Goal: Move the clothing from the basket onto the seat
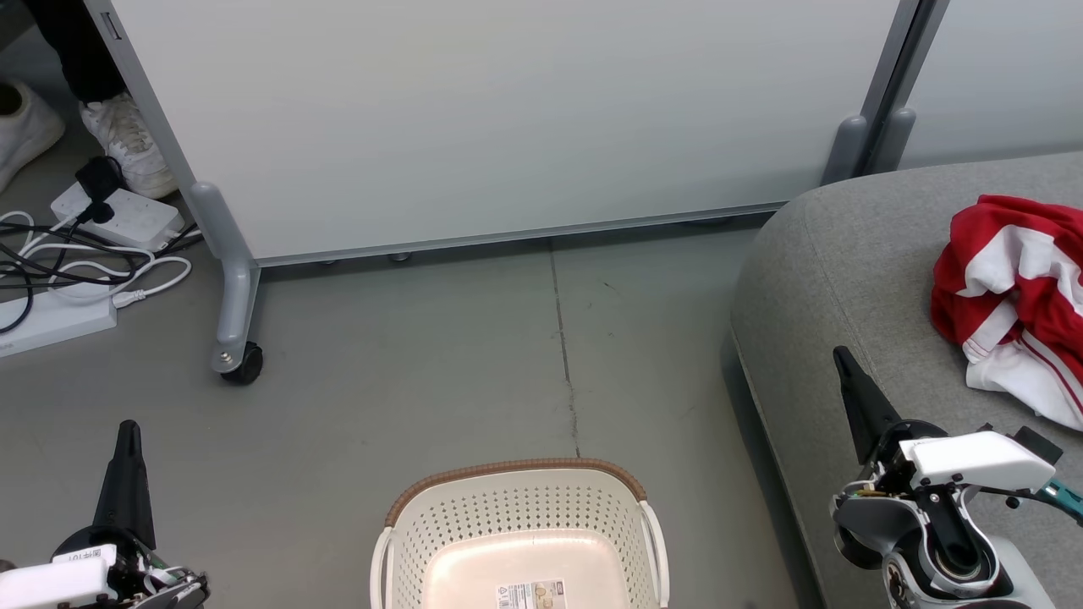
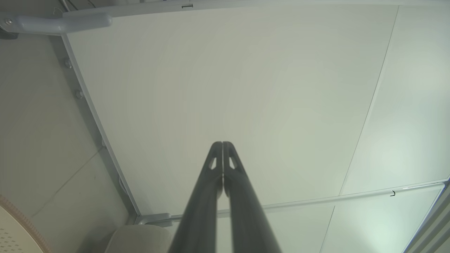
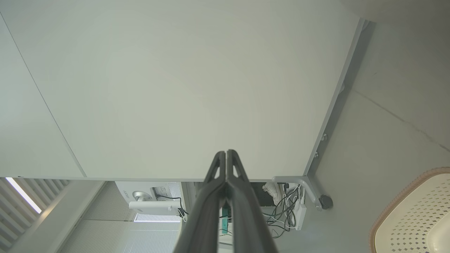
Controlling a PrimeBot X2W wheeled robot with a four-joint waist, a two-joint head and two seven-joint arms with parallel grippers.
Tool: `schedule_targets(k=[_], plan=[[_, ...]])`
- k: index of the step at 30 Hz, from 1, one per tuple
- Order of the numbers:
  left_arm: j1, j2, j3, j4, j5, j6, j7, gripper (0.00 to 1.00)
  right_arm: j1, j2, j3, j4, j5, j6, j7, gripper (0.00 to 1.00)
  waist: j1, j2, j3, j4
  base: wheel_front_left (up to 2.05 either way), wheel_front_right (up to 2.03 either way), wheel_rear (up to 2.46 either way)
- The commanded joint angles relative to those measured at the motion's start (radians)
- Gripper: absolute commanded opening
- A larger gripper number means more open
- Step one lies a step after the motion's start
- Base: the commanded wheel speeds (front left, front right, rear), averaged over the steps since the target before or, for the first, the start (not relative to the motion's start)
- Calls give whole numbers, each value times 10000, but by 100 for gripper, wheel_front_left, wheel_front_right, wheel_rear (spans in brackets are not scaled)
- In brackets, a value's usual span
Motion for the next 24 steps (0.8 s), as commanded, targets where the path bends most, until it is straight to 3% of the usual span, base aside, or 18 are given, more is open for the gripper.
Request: schedule_targets(k=[1, 24], plan=[[-191, 24, 40, -29, 54, -48, 24, 0, -108, -92, -9, -10, 19, 25, 43, 0, 0, 0, 0, 0, 0, 0, 0], [-195, 11, 57, -28, 56, -48, 42, 0, -108, -93, -7, -10, 19, 25, 43, 0, 0, 0, 0, 0, 0, 0, 0]])
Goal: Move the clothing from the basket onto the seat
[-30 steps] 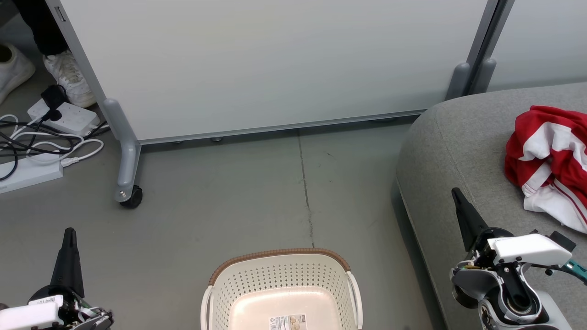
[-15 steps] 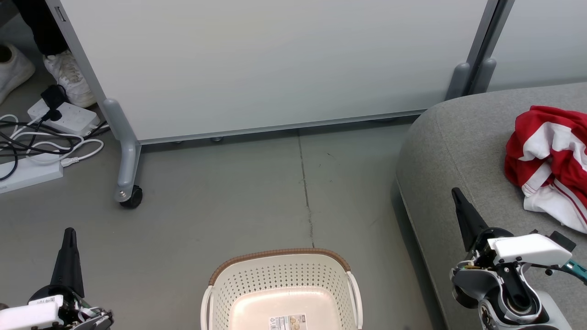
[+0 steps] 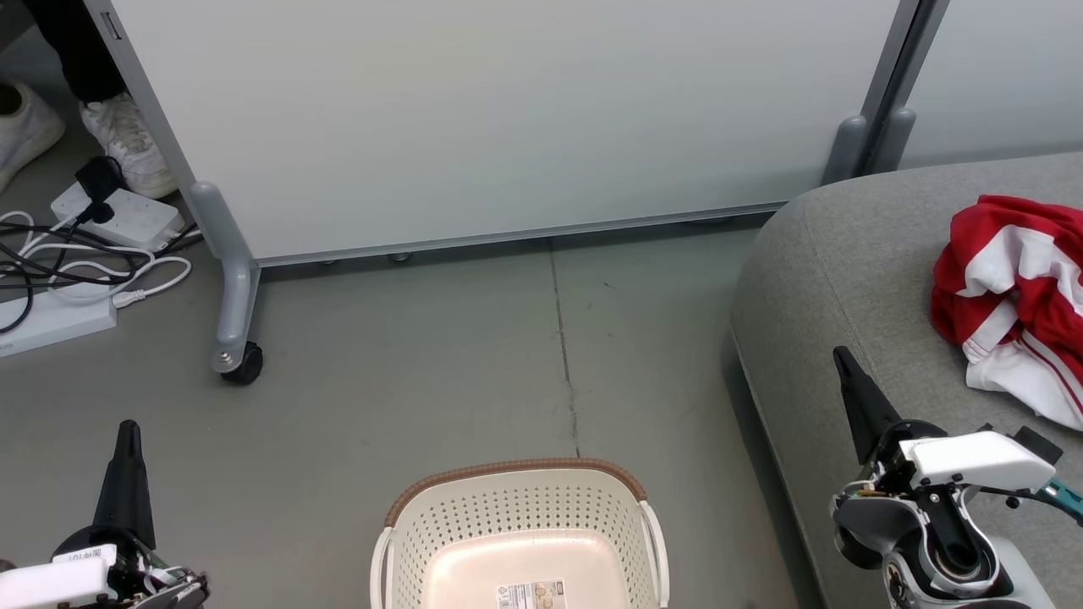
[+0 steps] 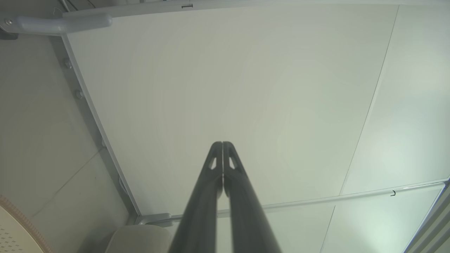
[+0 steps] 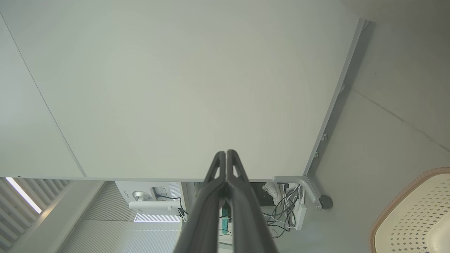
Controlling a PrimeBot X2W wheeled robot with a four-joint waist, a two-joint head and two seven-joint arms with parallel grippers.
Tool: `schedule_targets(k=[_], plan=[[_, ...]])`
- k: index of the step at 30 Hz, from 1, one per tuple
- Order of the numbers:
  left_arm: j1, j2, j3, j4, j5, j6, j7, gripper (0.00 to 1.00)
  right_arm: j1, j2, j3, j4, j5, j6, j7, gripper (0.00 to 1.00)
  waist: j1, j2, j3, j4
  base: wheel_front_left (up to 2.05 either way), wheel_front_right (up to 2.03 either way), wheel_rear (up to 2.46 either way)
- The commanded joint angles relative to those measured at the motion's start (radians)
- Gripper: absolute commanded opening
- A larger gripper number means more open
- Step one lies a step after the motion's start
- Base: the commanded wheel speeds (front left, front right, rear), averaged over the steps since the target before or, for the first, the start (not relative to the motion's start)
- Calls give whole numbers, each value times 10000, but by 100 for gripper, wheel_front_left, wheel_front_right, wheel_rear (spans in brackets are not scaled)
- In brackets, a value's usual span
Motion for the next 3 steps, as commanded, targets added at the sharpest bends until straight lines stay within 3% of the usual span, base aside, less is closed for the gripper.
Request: schedule_targets(k=[1, 3], plan=[[-191, 19, 43, -28, 30, -48, 33, 0, -108, -93, -8, -10, 19, 25, 43, 0, 0, 0, 0, 0, 0, 0, 0], [-191, 19, 44, -28, 30, -48, 35, 0, -108, -93, -7, -10, 19, 25, 43, 0, 0, 0, 0, 0, 0, 0, 0]])
